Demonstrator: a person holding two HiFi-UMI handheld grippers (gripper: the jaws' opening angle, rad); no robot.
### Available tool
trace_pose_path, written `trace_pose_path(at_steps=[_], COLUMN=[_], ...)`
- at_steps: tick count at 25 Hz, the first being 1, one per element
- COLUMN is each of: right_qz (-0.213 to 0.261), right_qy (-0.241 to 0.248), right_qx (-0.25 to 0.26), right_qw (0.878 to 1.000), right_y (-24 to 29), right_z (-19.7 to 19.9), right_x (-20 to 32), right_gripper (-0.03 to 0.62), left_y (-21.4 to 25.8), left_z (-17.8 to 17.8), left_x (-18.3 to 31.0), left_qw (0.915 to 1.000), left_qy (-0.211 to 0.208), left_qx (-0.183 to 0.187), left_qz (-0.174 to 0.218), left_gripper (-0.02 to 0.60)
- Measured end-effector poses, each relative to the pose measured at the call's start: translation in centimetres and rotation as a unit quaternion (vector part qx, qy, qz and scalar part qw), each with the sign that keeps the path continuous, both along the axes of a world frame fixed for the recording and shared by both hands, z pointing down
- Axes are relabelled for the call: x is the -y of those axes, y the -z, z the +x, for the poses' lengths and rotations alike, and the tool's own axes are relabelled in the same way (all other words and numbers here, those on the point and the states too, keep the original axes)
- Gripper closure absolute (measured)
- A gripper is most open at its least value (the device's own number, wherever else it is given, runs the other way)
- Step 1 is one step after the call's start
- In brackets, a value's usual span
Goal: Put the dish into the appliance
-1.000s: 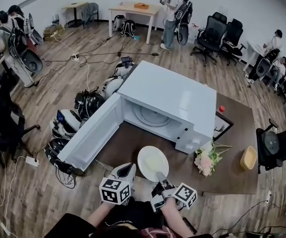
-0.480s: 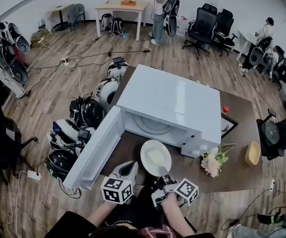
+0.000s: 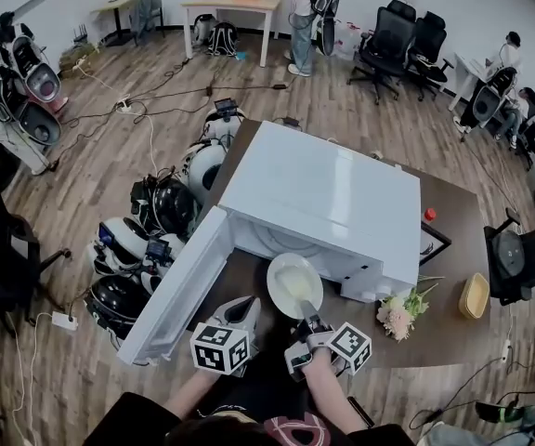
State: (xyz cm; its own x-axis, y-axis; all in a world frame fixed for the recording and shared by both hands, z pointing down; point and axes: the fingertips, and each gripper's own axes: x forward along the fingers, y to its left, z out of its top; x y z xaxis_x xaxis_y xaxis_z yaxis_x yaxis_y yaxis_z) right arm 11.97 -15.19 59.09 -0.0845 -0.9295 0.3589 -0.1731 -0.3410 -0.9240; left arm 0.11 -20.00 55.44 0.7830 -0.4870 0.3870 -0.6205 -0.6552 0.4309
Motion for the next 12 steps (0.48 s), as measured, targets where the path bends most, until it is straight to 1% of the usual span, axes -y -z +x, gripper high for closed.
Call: trace_pose_path(at_steps=[2, 4, 7, 10, 12], right_qz=[0.004, 0.004, 0.004, -0.004, -0.012], right_qy=[-0.009, -0.016, -0.018, -0.012, -0.012], right_qx=[0.018, 0.021, 0.029, 0.01, 0.001], right_qw=[1.0, 1.0, 0.999, 1.0, 1.0], right_y=[0.0, 0.0, 0.0, -0.1, -0.3], right_z=[0.2, 0.5, 0.8, 1.5, 1.8], right_x=[0.8, 1.9, 3.4, 4.4, 5.0], right_gripper=[0.545, 0.543, 0.543, 0.543, 0.542], left_y=[0.2, 0.1, -0.2, -0.3, -0.2], left_z=[0.3, 0.5, 0.4, 0.3, 0.5], left_x=[0.4, 0.6, 0.9, 1.5, 1.6], left_qw=[1.0, 0.9998, 0.9999, 0.9998, 0.9998], left_qy=[-0.005, -0.012, -0.002, 0.012, 0.001], left_qx=[0.006, 0.013, 0.013, 0.013, 0.021], left_qz=[0.004, 0.006, -0.002, -0.005, 0.003], left_gripper=[0.572, 0.572, 0.572, 0.572, 0.572])
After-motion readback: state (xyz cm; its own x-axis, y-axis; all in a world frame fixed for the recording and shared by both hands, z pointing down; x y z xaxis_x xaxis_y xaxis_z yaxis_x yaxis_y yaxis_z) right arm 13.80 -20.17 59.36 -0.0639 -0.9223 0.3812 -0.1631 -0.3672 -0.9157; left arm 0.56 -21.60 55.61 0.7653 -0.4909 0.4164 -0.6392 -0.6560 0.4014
